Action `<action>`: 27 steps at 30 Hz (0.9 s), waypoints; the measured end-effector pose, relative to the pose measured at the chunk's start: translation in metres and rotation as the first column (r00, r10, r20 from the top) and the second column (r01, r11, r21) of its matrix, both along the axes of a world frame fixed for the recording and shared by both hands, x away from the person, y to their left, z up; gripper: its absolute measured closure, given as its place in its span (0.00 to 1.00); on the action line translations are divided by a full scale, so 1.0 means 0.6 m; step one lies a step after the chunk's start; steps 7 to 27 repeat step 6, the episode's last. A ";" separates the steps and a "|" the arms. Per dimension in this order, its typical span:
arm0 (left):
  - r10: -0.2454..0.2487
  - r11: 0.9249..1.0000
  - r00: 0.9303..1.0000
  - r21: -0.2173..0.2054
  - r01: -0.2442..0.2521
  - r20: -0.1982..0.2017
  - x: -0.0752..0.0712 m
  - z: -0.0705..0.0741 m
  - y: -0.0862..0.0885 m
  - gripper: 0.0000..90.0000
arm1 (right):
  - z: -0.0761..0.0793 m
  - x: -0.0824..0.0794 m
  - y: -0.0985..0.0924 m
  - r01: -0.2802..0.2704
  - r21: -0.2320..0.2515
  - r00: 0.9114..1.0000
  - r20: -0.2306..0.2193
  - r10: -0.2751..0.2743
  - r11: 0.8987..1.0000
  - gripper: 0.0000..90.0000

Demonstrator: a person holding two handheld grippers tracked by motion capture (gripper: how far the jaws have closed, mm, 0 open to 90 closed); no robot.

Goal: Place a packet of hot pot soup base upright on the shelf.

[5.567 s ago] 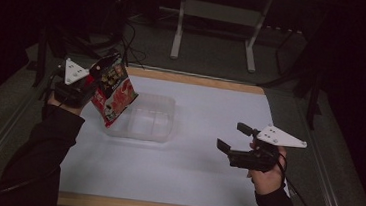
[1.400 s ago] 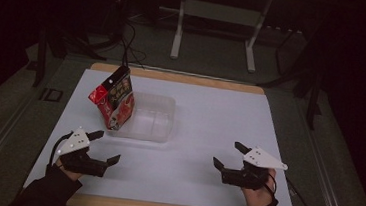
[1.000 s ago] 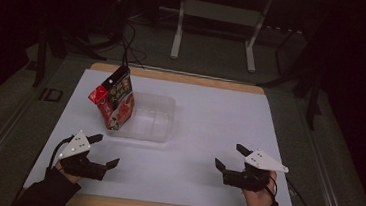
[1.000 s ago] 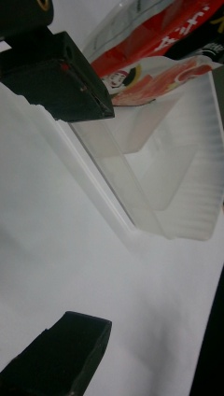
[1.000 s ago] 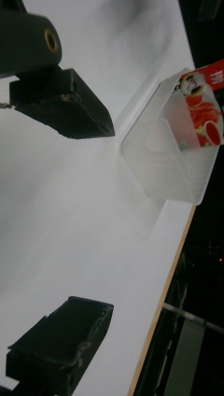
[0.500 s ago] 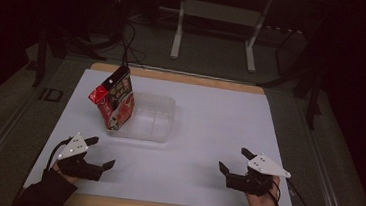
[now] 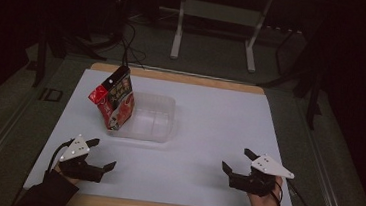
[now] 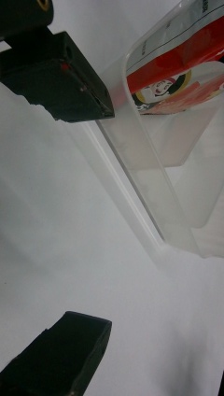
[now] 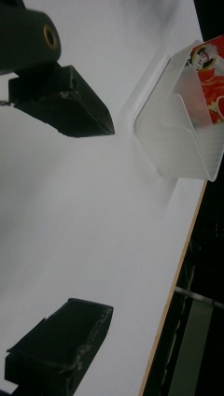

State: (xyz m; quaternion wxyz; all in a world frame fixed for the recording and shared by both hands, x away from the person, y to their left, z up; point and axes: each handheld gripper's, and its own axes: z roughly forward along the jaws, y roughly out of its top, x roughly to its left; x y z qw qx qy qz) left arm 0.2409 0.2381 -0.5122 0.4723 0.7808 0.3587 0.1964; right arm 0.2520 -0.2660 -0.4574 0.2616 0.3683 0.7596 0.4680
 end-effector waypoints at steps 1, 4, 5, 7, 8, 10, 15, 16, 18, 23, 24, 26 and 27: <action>0.000 1.000 1.000 -0.002 0.000 0.000 0.000 0.000 0.000 0.02 | 0.000 0.000 0.000 0.000 0.000 1.000 -0.001 0.000 1.000 0.13; 0.002 1.000 1.000 -0.005 -0.002 -0.001 0.000 -0.001 0.001 0.02 | -0.001 0.000 0.001 -0.003 -0.004 1.000 0.000 0.003 1.000 0.13; 0.004 1.000 1.000 -0.007 -0.004 -0.001 0.000 -0.001 0.001 0.02 | -0.001 0.000 0.002 -0.004 -0.005 1.000 -0.001 0.004 1.000 0.13; 0.004 1.000 1.000 -0.007 -0.004 -0.001 0.000 -0.001 0.001 0.02 | -0.001 0.000 0.002 -0.006 -0.008 1.000 0.002 0.006 1.000 0.13; 0.004 1.000 1.000 -0.007 -0.004 -0.001 0.000 -0.001 0.001 0.02 | -0.001 0.000 0.002 -0.006 -0.008 1.000 0.002 0.006 1.000 0.13; 0.004 1.000 1.000 -0.007 -0.004 -0.001 0.000 -0.001 0.001 0.02 | -0.001 0.000 0.002 -0.006 -0.008 1.000 0.002 0.006 1.000 0.13; 0.004 1.000 1.000 -0.007 -0.004 -0.001 0.000 -0.001 0.001 0.02 | -0.001 0.000 0.002 -0.006 -0.008 1.000 0.002 0.006 1.000 0.13; 0.004 1.000 1.000 -0.007 -0.004 -0.001 0.000 -0.001 0.001 0.02 | -0.001 0.000 0.002 -0.006 -0.008 1.000 0.002 0.006 1.000 0.13; 0.004 1.000 1.000 -0.007 -0.004 -0.001 0.000 -0.001 0.001 0.02 | -0.001 0.000 0.002 -0.006 -0.008 1.000 0.002 0.006 1.000 0.13; 0.004 1.000 1.000 -0.007 -0.004 -0.001 0.000 -0.001 0.001 0.02 | -0.001 0.000 0.002 -0.006 -0.008 1.000 0.002 0.006 1.000 0.13; 0.004 1.000 1.000 -0.007 -0.004 -0.001 0.000 -0.001 0.001 0.02 | -0.001 0.000 0.002 -0.006 -0.008 1.000 0.002 0.006 1.000 0.13; 0.004 1.000 1.000 -0.007 -0.004 -0.001 0.000 -0.001 0.001 0.02 | -0.001 0.000 0.002 -0.006 -0.008 1.000 0.002 0.006 1.000 0.13; 0.004 1.000 1.000 -0.007 -0.004 -0.001 0.000 -0.001 0.001 0.02 | -0.001 0.000 0.002 -0.006 -0.008 1.000 0.002 0.006 1.000 0.13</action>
